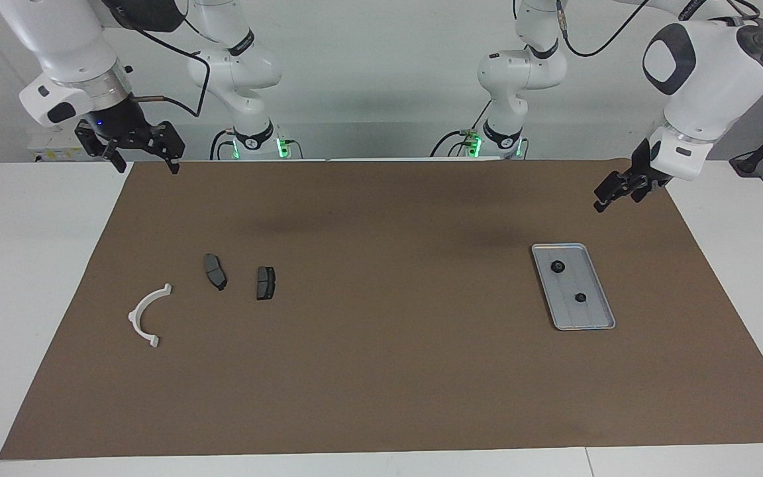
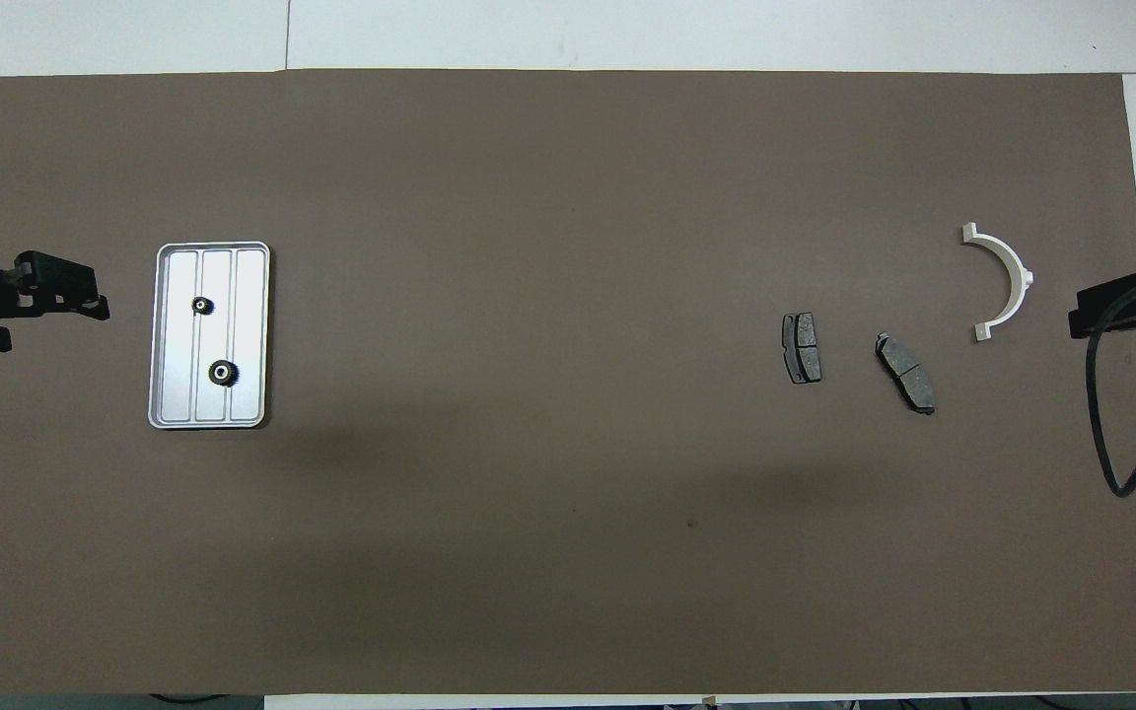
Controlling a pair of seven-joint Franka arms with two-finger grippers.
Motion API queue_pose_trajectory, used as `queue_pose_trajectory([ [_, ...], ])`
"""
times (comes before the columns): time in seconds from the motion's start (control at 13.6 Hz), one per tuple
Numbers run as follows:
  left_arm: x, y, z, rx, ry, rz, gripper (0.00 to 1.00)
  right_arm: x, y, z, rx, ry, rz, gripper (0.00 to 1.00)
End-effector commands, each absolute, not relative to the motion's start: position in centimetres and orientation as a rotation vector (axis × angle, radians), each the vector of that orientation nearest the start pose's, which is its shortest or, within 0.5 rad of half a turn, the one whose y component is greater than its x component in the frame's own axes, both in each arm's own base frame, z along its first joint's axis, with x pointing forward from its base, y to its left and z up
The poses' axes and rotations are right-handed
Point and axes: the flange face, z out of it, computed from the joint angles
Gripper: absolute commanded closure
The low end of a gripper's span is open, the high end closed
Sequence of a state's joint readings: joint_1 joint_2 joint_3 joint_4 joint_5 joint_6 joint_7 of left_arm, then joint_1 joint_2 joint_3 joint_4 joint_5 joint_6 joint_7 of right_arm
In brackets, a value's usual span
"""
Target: Pick bearing gear from pile to tray
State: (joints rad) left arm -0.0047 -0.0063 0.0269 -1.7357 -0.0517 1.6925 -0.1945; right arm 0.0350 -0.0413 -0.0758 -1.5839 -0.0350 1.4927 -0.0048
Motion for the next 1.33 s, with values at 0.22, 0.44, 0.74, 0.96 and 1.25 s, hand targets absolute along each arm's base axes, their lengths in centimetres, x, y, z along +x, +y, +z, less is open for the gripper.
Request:
queue_pose_trajectory([
  [0.22, 55.4, 0.7, 58.7, -3.168, -0.321, 0.037, 0.0, 52.6, -3.0, 63.5, -3.165, 0.046, 0.079, 0.0],
  [0.44, 55.4, 0.7, 59.1, -3.166, -0.319, 0.064, 0.0, 52.6, -2.9, 63.5, -3.165, 0.043, 0.079, 0.0],
  [0.74, 55.4, 0.7, 59.1, -3.167, -0.319, 0.057, 0.0, 52.6, -3.0, 63.5, -3.165, 0.046, 0.082, 0.0],
  [0.96, 55.5, 1.0, 59.4, -3.167, -0.302, 0.039, 0.0, 52.6, -3.1, 63.5, -3.164, 0.048, 0.082, 0.0],
  [1.25, 55.6, 1.3, 60.0, -3.153, -0.225, 0.006, 0.0, 52.6, -3.0, 63.5, -3.164, 0.046, 0.084, 0.0],
])
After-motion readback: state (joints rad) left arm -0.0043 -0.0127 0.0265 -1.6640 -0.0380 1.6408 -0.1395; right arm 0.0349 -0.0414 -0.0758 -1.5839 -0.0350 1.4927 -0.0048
